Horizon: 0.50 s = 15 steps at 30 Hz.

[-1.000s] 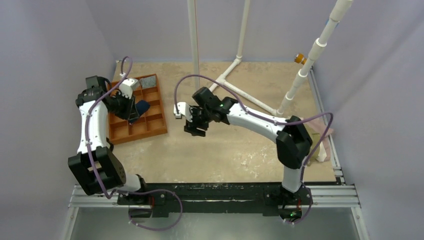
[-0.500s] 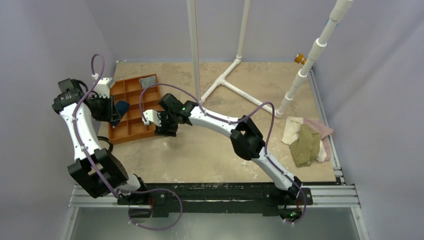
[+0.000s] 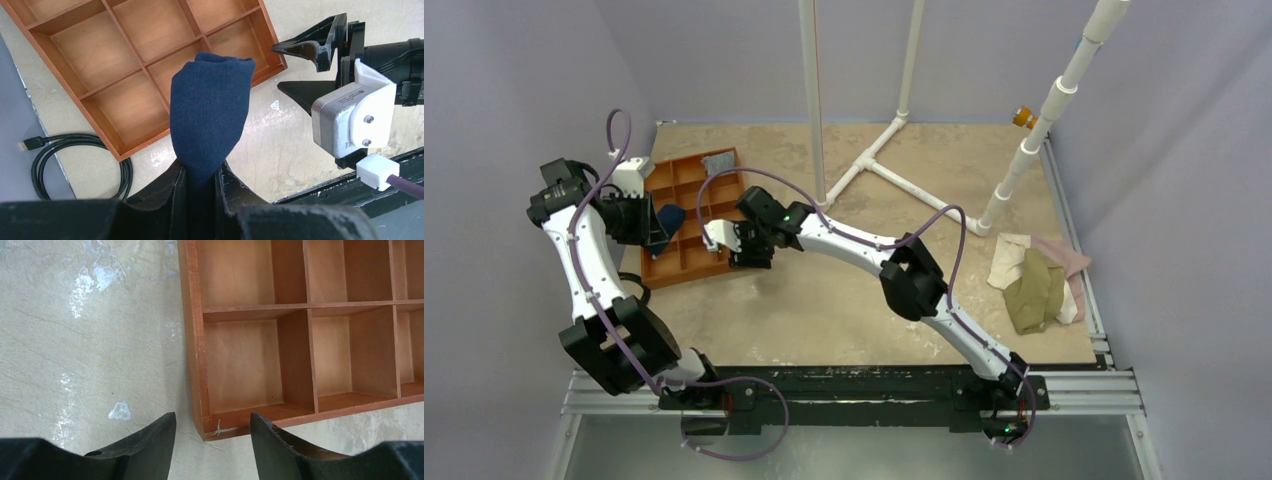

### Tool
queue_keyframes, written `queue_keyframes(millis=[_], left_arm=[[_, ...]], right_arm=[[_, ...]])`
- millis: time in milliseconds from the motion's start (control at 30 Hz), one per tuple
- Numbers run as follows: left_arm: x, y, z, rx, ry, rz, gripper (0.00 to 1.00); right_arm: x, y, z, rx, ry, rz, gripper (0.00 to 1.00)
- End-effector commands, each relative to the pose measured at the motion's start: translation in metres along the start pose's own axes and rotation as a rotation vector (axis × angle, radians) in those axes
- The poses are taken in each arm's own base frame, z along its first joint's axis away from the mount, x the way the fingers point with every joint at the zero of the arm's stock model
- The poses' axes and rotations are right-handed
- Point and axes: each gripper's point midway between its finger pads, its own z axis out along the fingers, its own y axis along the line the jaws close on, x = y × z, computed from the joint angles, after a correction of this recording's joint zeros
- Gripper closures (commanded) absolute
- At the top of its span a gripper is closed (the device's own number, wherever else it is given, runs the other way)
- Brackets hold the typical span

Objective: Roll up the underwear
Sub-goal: Move the storage box to the center of the board.

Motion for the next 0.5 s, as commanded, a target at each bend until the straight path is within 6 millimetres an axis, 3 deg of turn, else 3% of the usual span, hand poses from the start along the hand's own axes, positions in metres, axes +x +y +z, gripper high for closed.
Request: queue_keyframes(millis=[0,267,467], left_arm=[[-0.014,0.002,-0.004,0.019,-0.043,0.016,1.00],[-0.018,0.004,-0.003,0.033,-0.042,0.016,1.00],[-0.020,0.003,-0.004,0.043,-0.040,0.022,1.00]], right_arm=[[-0.016,0.000,-0.008,0.016,-0.023,-0.070,0.46],[-0.011,0.006,0.013,0.028,0.007,-0.128,0.47],[0.002,0.014,0.023,0.013,0.040,-0.156,0.55]])
